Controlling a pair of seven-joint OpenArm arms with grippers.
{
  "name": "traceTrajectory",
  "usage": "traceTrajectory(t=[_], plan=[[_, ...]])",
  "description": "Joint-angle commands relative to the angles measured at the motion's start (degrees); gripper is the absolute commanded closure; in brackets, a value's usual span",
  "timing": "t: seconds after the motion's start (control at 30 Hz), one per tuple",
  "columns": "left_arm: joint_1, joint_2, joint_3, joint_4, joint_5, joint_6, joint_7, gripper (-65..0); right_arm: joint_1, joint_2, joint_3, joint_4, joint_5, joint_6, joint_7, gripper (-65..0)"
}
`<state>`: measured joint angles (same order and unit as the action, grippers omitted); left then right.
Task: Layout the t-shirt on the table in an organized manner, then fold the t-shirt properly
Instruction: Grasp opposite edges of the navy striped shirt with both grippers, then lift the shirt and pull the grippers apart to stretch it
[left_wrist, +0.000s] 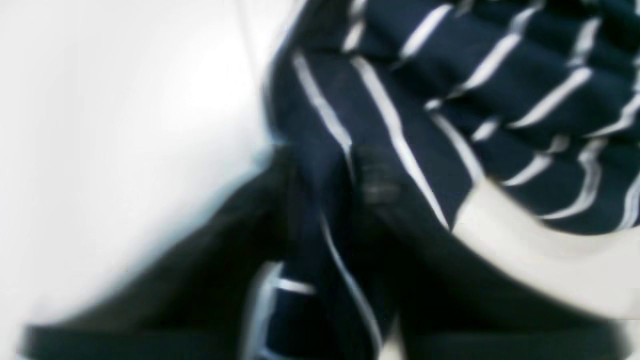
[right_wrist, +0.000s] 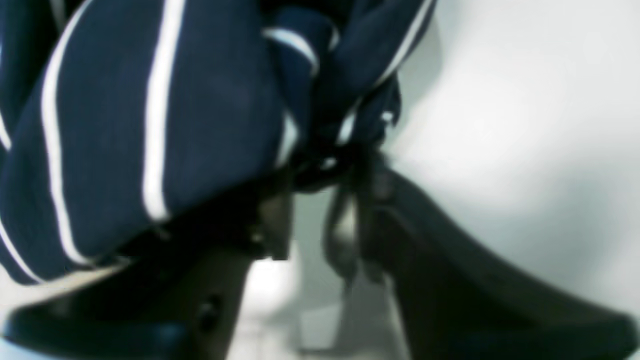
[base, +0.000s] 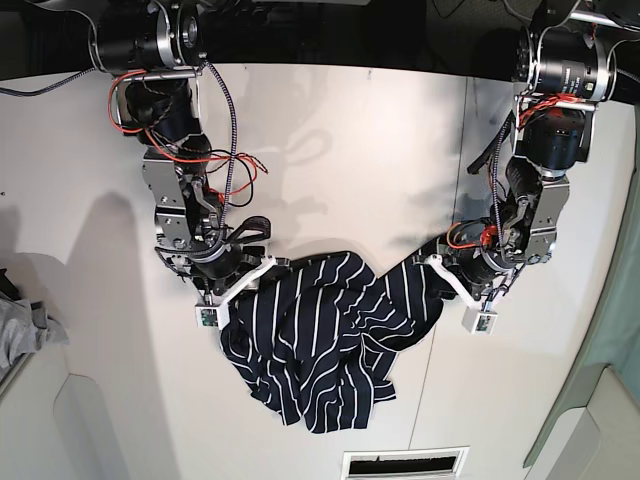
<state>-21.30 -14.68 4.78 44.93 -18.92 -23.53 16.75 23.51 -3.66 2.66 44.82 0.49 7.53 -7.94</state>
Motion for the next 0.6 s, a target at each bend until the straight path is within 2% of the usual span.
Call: traceTrajectory(t=[0.0, 0.03, 0.1, 0.17, 0.27, 0.33, 0.4, 0.47, 0.57], plan=[[-1.1, -0.4, -0.1, 0.5, -0.1, -0.1, 0.8, -0.9, 1.5, -0.2, 0.0, 0.6, -1.1, 0.6, 1.4, -8.0], [-1.1, -0.4, -0.1, 0.5, -0.2, -0.1, 1.4, 0.0, 1.6, -0.4, 0.0, 0.6, -2.1, 1.5, 1.9, -0.7], [-1.3, -0.6, -0.1, 0.5, -0.2, -0.1, 2.7, 0.0, 2.1, -0.5, 0.0, 0.6, -3.9, 3.1, 2.2, 0.0], [-1.5, -1.3, -0.3, 0.9, -0.7, -0.1, 2.8, 0.0, 2.8, -0.5, 0.0, 0.8, -7.2, 3.5, 2.2, 0.0], [-1.4, -4.1, -0.3, 3.8, -3.8, -0.1, 4.6, 0.0, 2.6, 0.3, 0.0, 5.2, -10.2, 3.4, 0.7, 0.0], [-1.4, -6.7, -0.3, 7.4, -6.6, -0.1, 8.0, 0.0, 1.7, 1.5, 0.0, 10.9, -9.5, 3.4, -2.7, 0.0], [-1.4, -9.6, -0.4, 11.9, -9.0, 0.0, 12.3, 0.0, 0.9, 3.2, 0.0, 17.6, -6.7, 3.7, -6.1, 0.0], [-1.4, -12.4, -0.8, 16.8, -11.0, 0.0, 15.9, 0.0, 0.2, 5.3, 0.0, 24.5, -3.3, 5.6, -8.7, 0.0], [-1.4, -16.7, -1.7, 24.7, -13.2, 0.0, 19.4, 0.0, 0.1, 8.3, 0.0, 33.3, 0.4, 5.9, -13.5, 0.0]])
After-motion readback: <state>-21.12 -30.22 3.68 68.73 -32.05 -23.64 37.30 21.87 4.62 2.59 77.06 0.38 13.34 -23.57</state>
